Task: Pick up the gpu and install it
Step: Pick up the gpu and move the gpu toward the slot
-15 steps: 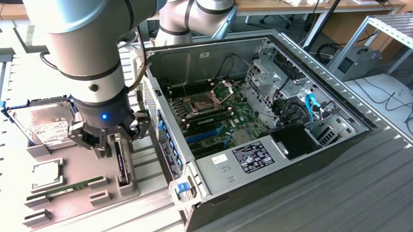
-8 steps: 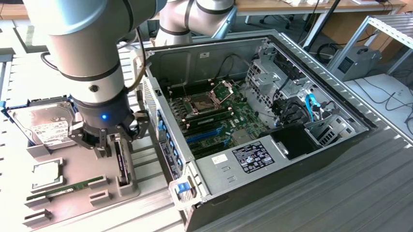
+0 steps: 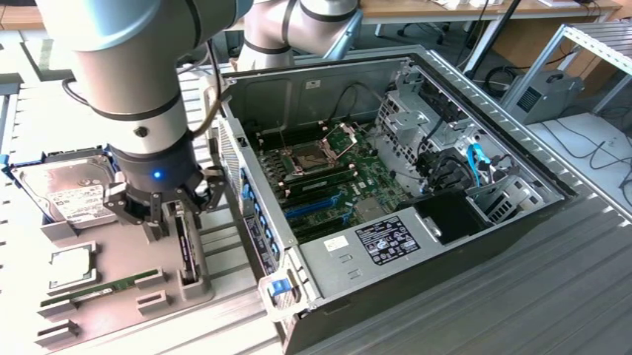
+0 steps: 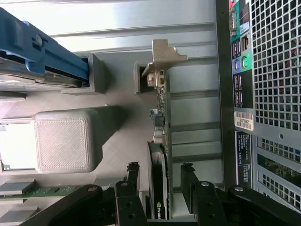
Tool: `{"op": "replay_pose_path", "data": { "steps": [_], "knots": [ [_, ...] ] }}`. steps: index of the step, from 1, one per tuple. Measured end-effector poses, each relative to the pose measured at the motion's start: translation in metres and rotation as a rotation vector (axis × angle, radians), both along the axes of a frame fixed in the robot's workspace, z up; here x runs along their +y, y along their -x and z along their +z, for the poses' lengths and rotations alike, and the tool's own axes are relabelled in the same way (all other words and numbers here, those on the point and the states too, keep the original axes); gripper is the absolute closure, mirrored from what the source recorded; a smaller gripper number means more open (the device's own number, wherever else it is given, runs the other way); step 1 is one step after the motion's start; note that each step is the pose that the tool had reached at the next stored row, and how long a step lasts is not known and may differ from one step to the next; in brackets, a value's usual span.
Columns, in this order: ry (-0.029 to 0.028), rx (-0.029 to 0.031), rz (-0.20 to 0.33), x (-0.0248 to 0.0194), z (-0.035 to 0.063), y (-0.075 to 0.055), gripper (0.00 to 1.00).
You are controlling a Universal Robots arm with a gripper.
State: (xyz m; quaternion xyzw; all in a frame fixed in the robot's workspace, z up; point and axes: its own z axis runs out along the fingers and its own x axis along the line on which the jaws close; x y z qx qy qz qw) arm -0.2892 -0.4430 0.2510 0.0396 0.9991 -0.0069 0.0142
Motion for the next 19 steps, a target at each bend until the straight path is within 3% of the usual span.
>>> {"op": "replay_pose_path", "data": {
  "steps": [5,19],
  "knots": [
    [-0.0001,-0.0001,0.0,0.0055,-0.0027,0.0003,0.52],
    [0.0,0.0,-0.002,0.0093,-0.0085,0.0008,0.52]
  ]
}}
